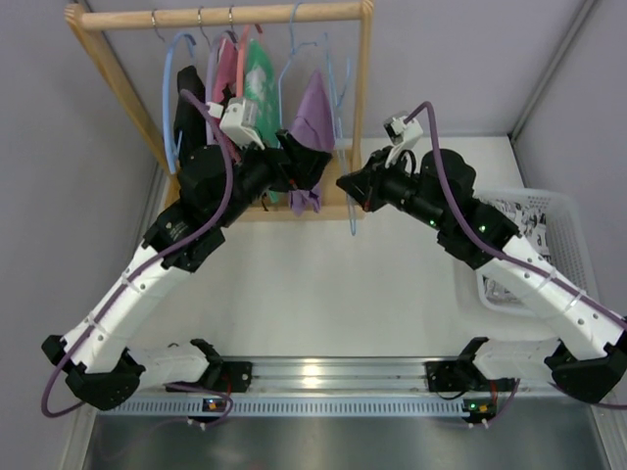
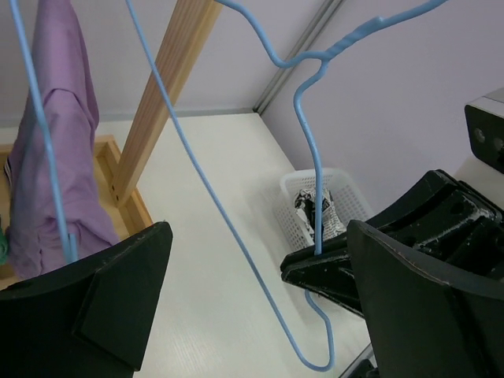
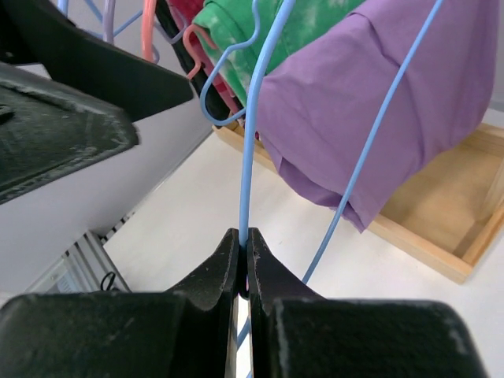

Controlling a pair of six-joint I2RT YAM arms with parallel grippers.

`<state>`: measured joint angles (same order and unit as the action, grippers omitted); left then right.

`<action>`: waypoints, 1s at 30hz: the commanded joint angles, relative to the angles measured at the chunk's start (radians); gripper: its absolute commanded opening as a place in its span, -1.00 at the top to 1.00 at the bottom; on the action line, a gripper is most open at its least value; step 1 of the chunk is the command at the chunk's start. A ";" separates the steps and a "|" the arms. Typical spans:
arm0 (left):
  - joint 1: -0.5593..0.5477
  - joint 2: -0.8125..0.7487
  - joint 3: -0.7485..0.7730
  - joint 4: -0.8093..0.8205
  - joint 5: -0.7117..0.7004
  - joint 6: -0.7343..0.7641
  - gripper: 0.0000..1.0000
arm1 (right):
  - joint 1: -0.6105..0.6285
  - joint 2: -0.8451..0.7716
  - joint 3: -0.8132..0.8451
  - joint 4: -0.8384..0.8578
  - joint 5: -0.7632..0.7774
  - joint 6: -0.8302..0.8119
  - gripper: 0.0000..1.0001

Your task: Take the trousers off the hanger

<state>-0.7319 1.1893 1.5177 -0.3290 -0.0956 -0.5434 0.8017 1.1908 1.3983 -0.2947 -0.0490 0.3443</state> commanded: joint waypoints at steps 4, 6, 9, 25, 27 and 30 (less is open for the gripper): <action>0.038 -0.076 -0.011 0.059 0.040 0.109 -0.97 | -0.022 -0.019 0.088 0.008 0.057 0.033 1.00; 0.066 -0.085 -0.011 0.059 0.053 0.123 -0.97 | -0.030 0.001 0.105 0.022 0.040 0.041 1.00; 0.121 -0.108 -0.010 0.024 0.068 0.140 -0.98 | -0.055 0.044 0.148 0.032 -0.014 0.053 1.00; 0.265 -0.290 -0.100 -0.068 0.043 0.209 -0.98 | -0.223 0.417 0.654 -0.290 -0.107 0.018 1.00; 0.269 -0.281 -0.085 -0.084 0.056 0.212 -0.97 | -0.234 0.446 0.683 -0.307 -0.123 0.028 1.00; 0.272 -0.273 -0.070 -0.105 0.080 0.207 -0.97 | -0.254 0.474 0.702 -0.320 -0.133 0.044 1.00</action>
<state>-0.4675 0.9024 1.4265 -0.4183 -0.0410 -0.3450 0.5728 1.6539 2.0335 -0.5838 -0.1520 0.3729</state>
